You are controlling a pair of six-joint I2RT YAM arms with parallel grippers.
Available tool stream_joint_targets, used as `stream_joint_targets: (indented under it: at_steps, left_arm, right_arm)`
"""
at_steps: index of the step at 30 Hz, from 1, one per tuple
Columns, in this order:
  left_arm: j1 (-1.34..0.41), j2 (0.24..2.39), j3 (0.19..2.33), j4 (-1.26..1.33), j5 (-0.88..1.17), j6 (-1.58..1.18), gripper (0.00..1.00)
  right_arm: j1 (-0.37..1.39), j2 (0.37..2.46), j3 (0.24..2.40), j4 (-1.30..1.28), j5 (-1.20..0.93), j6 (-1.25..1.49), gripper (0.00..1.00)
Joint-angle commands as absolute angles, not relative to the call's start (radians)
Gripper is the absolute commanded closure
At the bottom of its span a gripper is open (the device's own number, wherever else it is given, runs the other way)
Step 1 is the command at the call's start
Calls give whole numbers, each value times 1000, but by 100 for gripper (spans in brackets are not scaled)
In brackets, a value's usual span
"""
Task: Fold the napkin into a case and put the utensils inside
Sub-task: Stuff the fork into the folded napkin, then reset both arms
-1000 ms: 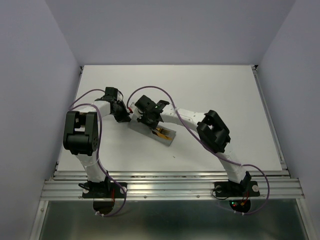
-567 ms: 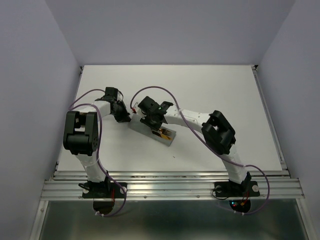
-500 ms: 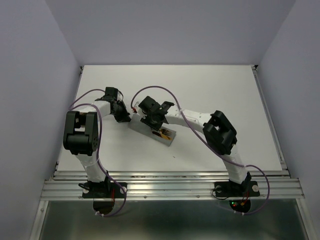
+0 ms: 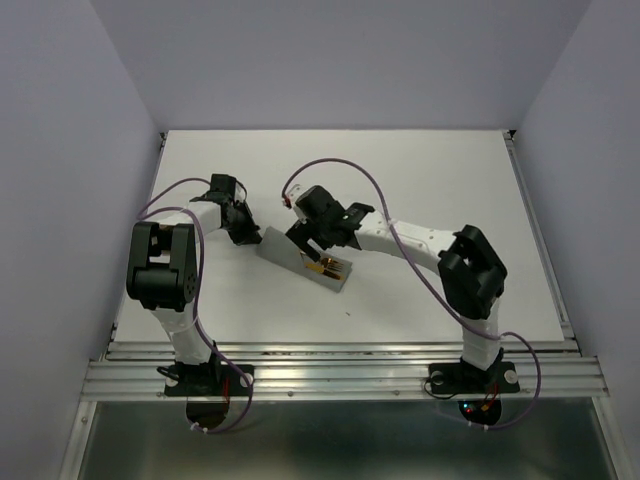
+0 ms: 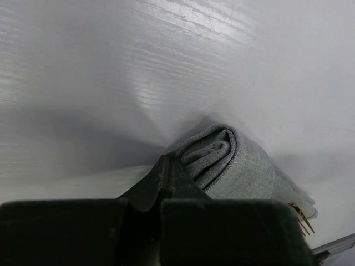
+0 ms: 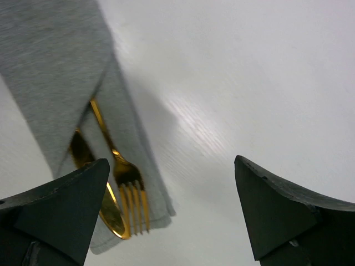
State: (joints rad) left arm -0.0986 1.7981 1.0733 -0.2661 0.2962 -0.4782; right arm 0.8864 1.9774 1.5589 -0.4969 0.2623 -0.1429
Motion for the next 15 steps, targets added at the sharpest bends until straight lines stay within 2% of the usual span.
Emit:
stream_joint_targets:
  at_steps: [1,6,9,15]
  left_arm:
    - [-103,1747,1097,-313,258,-456,100]
    - [-103,1675,1114,-322,219,-449,100]
    - [-103,1628,1150,-374,115,-453,97]
    - [-103,1528,1183,-407,37,-439,95]
  right_arm:
    - [815,1801,1462,-295,455,38,0]
    - [689,1686,1352,-252,689,279,0]
    - [597,1596,1257,-252,715,407,0]
    - [428,1387,1059,-276,736,655,0]
